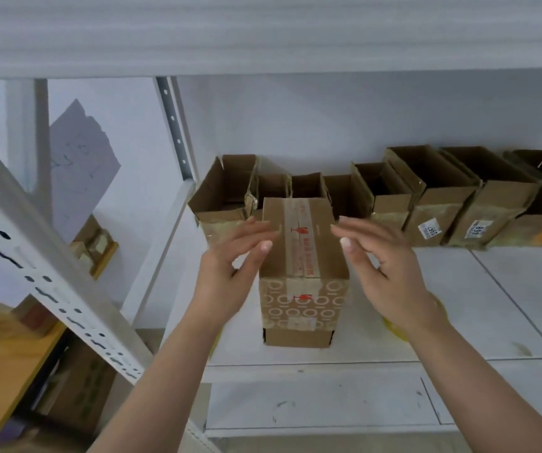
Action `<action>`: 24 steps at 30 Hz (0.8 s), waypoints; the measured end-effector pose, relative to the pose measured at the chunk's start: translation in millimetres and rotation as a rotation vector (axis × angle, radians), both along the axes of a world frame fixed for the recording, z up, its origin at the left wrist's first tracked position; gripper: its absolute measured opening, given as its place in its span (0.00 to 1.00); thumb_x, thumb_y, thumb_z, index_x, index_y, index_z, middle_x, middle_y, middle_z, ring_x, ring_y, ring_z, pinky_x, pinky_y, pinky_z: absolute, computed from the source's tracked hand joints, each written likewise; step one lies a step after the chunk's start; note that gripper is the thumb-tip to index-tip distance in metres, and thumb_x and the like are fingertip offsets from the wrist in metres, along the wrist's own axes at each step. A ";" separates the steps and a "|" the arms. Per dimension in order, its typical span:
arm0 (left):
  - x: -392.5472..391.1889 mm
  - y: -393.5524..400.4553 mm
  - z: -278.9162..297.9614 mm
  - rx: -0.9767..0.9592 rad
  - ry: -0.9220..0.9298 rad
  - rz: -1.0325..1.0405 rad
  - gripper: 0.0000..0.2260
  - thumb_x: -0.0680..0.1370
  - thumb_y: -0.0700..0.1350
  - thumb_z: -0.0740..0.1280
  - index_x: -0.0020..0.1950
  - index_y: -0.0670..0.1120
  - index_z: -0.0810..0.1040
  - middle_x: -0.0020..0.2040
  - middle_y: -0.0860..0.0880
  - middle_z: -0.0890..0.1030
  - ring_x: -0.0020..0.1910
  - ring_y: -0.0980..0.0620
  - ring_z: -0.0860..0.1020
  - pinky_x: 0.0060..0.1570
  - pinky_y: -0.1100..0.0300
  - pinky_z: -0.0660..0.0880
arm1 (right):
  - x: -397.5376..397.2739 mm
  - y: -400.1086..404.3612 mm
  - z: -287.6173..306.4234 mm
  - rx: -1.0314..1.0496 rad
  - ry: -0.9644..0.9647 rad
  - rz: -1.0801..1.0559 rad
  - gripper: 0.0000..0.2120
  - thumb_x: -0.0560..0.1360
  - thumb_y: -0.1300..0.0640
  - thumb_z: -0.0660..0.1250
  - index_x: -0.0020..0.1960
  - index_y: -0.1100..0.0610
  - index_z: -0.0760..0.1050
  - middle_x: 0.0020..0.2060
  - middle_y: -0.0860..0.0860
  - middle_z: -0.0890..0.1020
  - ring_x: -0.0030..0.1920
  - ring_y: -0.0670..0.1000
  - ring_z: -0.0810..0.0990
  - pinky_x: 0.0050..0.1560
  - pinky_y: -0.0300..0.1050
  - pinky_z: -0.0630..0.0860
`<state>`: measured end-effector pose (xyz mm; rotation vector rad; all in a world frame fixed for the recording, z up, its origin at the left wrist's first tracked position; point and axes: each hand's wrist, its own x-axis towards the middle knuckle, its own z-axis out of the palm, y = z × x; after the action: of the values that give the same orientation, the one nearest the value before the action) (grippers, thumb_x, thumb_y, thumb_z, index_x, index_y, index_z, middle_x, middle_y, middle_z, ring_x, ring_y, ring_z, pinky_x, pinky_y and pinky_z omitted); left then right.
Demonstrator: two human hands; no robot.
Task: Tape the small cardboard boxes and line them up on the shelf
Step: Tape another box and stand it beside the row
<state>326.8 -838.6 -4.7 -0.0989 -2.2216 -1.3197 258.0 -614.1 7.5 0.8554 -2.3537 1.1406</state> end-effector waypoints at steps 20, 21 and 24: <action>0.0 8.6 -26.9 -0.130 -0.050 -0.132 0.21 0.72 0.48 0.70 0.65 0.50 0.76 0.67 0.53 0.75 0.73 0.58 0.64 0.70 0.65 0.64 | -0.2 -3.5 -39.3 0.123 0.069 0.190 0.25 0.70 0.52 0.70 0.66 0.57 0.75 0.65 0.47 0.75 0.69 0.49 0.67 0.70 0.33 0.63; -0.2 8.3 -27.1 -0.129 -0.053 -0.136 0.21 0.72 0.48 0.70 0.65 0.49 0.76 0.67 0.53 0.74 0.73 0.58 0.64 0.70 0.65 0.65 | 0.1 -2.3 -39.6 0.087 0.020 0.204 0.26 0.69 0.53 0.71 0.66 0.57 0.74 0.65 0.47 0.75 0.70 0.48 0.67 0.70 0.33 0.63; -0.4 5.8 -28.4 -0.131 -0.068 -0.151 0.21 0.74 0.49 0.69 0.66 0.48 0.77 0.68 0.55 0.74 0.74 0.59 0.63 0.71 0.61 0.66 | 2.2 2.1 -39.1 0.033 -0.096 0.213 0.27 0.70 0.53 0.71 0.67 0.56 0.73 0.66 0.44 0.74 0.72 0.45 0.66 0.71 0.34 0.63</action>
<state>326.4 -832.9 -33.1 -0.2788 -2.3977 -1.2705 260.3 -612.0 -31.7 1.1084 -2.4093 1.2549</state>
